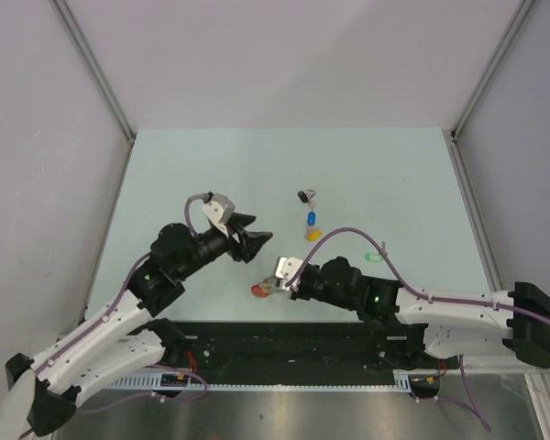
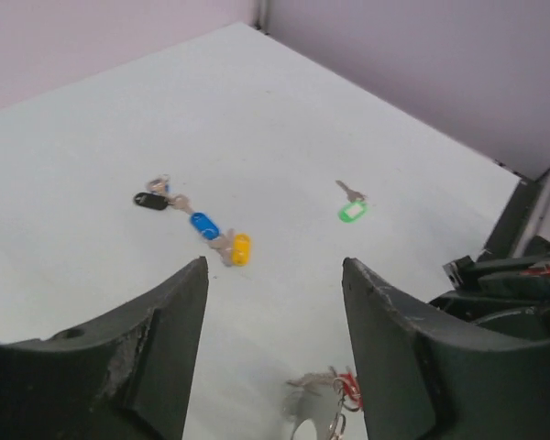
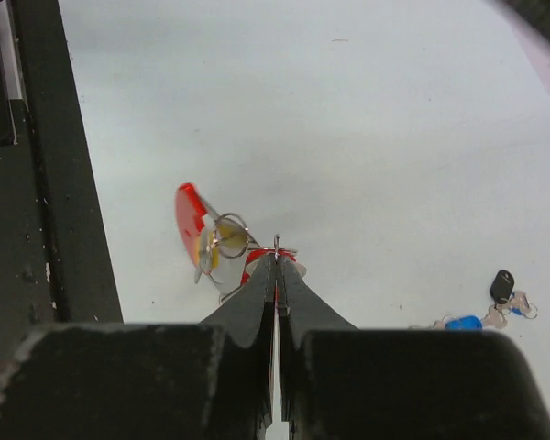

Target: Put the keys on the keyring

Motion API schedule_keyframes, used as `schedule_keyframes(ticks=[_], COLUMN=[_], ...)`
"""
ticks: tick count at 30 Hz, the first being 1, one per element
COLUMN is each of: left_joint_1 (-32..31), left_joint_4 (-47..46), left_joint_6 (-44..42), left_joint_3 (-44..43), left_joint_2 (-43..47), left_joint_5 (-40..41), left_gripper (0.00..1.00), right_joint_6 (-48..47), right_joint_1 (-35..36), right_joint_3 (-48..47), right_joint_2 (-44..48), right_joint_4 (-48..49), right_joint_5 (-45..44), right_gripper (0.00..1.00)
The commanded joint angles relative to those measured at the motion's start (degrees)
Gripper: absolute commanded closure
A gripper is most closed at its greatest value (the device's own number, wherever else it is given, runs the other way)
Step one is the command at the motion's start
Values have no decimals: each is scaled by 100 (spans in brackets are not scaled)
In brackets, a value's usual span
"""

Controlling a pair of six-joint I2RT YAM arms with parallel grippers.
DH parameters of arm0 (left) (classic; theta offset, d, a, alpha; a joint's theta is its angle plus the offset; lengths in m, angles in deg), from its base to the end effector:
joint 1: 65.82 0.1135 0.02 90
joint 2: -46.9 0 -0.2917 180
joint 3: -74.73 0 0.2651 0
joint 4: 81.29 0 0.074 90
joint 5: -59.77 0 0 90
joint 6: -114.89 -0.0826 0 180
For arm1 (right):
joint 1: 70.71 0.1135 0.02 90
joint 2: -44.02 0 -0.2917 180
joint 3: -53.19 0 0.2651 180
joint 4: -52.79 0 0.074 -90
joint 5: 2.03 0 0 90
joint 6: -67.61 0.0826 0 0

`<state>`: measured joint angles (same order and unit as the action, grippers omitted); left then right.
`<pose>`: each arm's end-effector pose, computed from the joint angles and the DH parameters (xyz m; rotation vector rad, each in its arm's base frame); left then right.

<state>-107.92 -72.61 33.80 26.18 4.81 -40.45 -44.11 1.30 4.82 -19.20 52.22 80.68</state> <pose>0.1550 -0.1598 0.3328 0.6136 1.5567 -0.8251 0.1011 0.2775 0.2645 -1.2988 1.3408 0.4958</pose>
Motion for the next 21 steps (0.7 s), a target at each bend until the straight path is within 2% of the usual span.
schedule_keyframes(ticks=[1, 4, 5, 7, 12, 21], left_joint_1=[290, 492, 545, 746, 1160, 1679], left_joint_4=[720, 1090, 1143, 1292, 1416, 1609], left_joint_6=[-372, -434, -303, -92, 322, 182], left_joint_3=[-584, -874, -892, -901, -726, -558], left_joint_2=[60, 69, 78, 139, 236, 473], left_joint_5=[591, 1012, 1396, 1662, 1497, 1242], left_gripper=[30, 11, 8, 0, 0, 0], right_joint_6=[97, 106, 106, 115, 80, -26], right_joint_1=[-90, -178, -231, -283, -503, -1030], right_joint_3=[-338, -391, -426, -461, -663, -1006], right_joint_2=[-15, -59, -85, -111, -278, -594], right_joint_4=[67, 15, 6, -21, -126, -232], right_joint_5=[61, 70, 70, 87, 149, 210], right_gripper=[100, 100, 100, 100, 100, 100])
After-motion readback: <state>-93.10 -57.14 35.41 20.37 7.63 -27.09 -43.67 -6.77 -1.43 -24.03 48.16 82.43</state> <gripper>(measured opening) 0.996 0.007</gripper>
